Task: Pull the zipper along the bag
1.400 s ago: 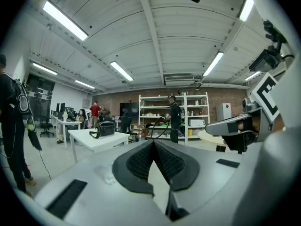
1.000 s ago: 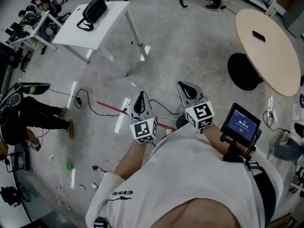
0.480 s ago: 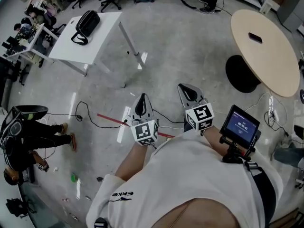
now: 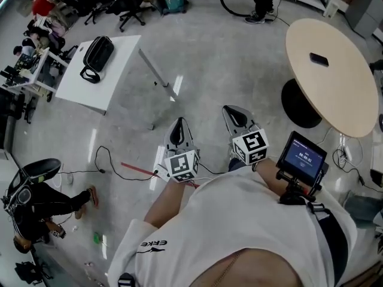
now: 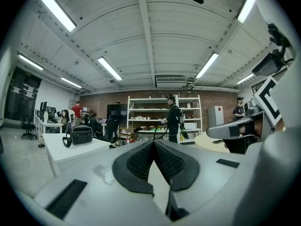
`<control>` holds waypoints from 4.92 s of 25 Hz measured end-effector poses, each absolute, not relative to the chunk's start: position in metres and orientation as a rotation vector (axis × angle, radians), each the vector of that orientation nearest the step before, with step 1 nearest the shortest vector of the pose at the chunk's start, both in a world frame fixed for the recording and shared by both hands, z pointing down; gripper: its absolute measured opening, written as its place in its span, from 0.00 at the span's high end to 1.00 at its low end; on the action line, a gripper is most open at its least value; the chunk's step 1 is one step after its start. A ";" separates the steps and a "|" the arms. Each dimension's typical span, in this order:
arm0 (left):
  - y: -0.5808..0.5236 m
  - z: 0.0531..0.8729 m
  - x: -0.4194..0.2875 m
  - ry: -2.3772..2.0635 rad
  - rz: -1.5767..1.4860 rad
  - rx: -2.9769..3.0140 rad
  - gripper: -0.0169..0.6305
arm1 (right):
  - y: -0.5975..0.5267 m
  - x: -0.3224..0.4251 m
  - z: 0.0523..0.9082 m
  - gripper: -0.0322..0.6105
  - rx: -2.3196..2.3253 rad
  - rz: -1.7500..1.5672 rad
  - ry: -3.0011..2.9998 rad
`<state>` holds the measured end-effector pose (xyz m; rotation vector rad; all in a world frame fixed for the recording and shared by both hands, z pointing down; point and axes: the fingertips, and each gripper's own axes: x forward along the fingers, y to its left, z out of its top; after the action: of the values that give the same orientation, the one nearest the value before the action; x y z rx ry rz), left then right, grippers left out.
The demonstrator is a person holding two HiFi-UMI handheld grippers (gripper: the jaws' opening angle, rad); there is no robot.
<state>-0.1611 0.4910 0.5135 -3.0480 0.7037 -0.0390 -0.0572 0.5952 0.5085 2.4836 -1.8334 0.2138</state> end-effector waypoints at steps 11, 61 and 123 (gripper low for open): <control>0.495 0.508 -0.027 0.691 -0.087 -3.036 0.97 | 0.598 0.072 0.515 0.94 2.493 0.284 -1.847; 0.165 0.488 0.187 0.845 -0.203 -3.032 0.97 | 0.262 0.286 0.467 0.94 2.409 0.282 -1.880; -0.195 0.492 -0.002 2.051 -0.227 -2.505 0.97 | -0.190 0.186 0.473 0.94 1.643 0.325 -2.584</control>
<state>-0.0021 -0.1952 0.4922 -2.5048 2.0510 -0.2268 0.1863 -0.1900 0.4734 1.6429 -2.5844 0.3254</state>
